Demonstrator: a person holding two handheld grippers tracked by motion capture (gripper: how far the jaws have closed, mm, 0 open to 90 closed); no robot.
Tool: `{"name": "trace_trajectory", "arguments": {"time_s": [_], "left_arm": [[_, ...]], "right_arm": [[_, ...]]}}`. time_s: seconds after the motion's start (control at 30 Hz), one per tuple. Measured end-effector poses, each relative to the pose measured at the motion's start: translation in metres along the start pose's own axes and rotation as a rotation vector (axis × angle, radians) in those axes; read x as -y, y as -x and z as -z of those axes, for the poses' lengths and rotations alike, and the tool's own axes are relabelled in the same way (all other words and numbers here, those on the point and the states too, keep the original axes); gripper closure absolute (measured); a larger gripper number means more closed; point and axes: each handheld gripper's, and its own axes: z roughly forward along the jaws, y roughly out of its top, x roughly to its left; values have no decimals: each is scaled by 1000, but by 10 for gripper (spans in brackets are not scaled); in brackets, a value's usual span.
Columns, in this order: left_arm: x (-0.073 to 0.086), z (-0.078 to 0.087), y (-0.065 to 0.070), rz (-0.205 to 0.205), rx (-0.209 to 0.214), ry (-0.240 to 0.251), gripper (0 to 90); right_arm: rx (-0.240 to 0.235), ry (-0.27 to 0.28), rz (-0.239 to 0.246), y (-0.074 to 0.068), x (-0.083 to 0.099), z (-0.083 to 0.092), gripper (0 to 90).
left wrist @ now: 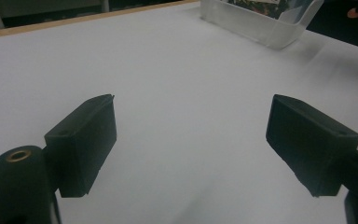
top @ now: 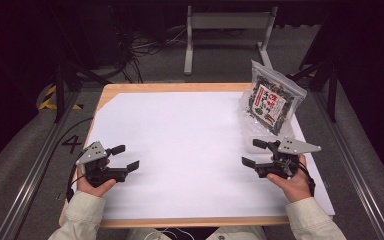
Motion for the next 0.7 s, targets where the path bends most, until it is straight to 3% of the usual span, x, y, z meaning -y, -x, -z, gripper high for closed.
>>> {"name": "trace_trajectory", "arguments": {"time_s": [0.2,0.37,0.5,0.7], "left_arm": [[1,0,0,0,3,-6,167],[3,-2,-2,3,1,-6,167],[4,-2,-3,19,-1,-5,167],[4,-2,-3,10,1,-13,166]], "right_arm": [[11,-58,-25,2,24,-12,197],[37,-86,-28,5,33,-15,202],[44,-89,-45,6,39,-17,205],[54,-86,-55,7,41,-17,212]]}}
